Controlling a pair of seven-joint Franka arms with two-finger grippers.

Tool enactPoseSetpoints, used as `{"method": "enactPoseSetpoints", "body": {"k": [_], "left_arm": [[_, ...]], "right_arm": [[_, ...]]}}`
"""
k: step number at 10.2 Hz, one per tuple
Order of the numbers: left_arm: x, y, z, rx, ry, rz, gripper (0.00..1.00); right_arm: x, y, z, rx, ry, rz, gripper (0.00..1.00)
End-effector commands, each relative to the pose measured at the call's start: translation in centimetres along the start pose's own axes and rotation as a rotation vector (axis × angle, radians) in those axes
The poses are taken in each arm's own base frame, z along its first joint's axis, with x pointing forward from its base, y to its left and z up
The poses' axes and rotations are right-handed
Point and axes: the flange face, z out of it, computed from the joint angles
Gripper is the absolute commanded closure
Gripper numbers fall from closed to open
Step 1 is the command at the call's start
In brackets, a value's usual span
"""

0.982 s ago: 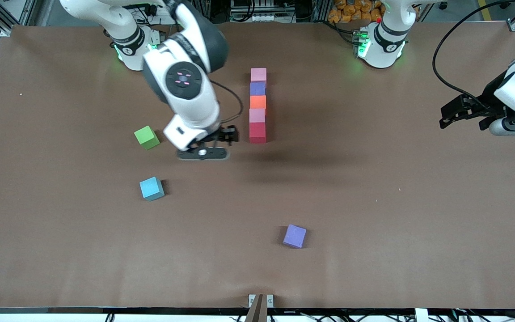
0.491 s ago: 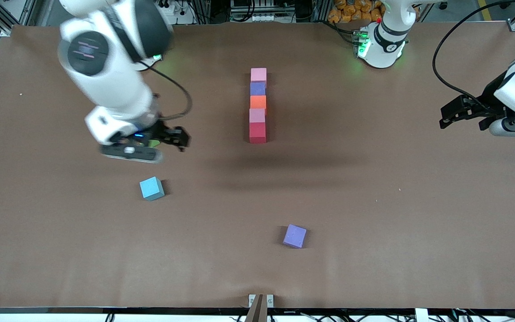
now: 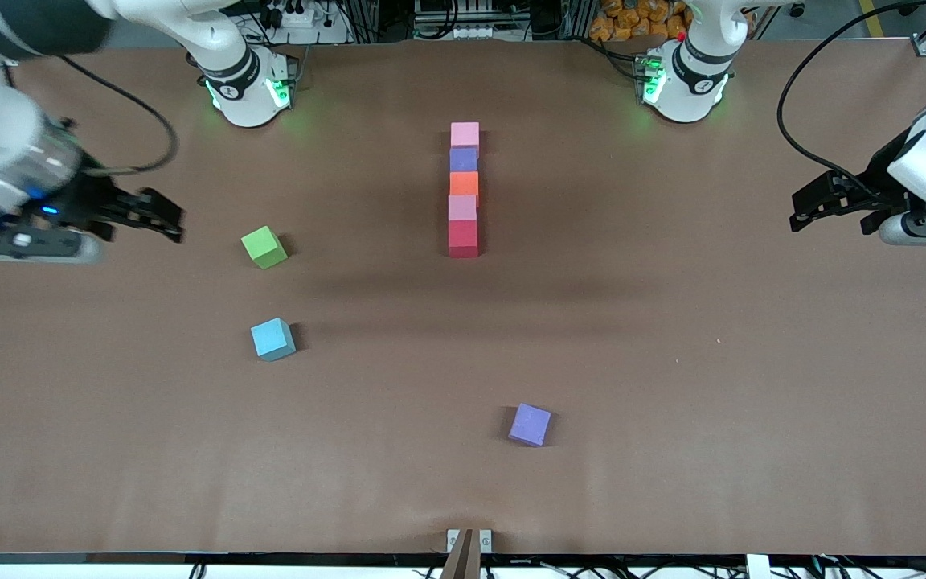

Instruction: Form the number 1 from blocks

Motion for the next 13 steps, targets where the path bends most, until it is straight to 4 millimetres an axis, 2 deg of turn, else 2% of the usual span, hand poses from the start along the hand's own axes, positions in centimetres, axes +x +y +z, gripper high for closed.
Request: {"method": "enactPoseSetpoints", "body": {"k": [1,4,6,11,13], "left_arm": [[-0.1,-0.1,-0.3,0.007,0.006,0.016,0.00],[0.0,-0.1,-0.1,0.007,0.003,0.016,0.00],[0.0,-0.1,-0.1,0.007,0.003,0.016,0.00],[0.0,-0.1,-0.1,0.007,0.003,0.016,0.00],[0.0,-0.1,-0.2,0.007,0.005,0.016,0.00]], "right_arm": [[-1.8,2.7,-1.1,0.002,-0.033,0.004,0.00],[-2.7,7.2,-0.8,0.010,-0.057,-0.046,0.00],[-2.5,8.4,-0.9,0.012,-0.049,-0.030,0.00],[-2.4,8.8,-0.8,0.013,-0.050,-0.031,0.00],[-2.3,9.7,-0.7,0.028,-0.050,-0.018,0.00]]}}
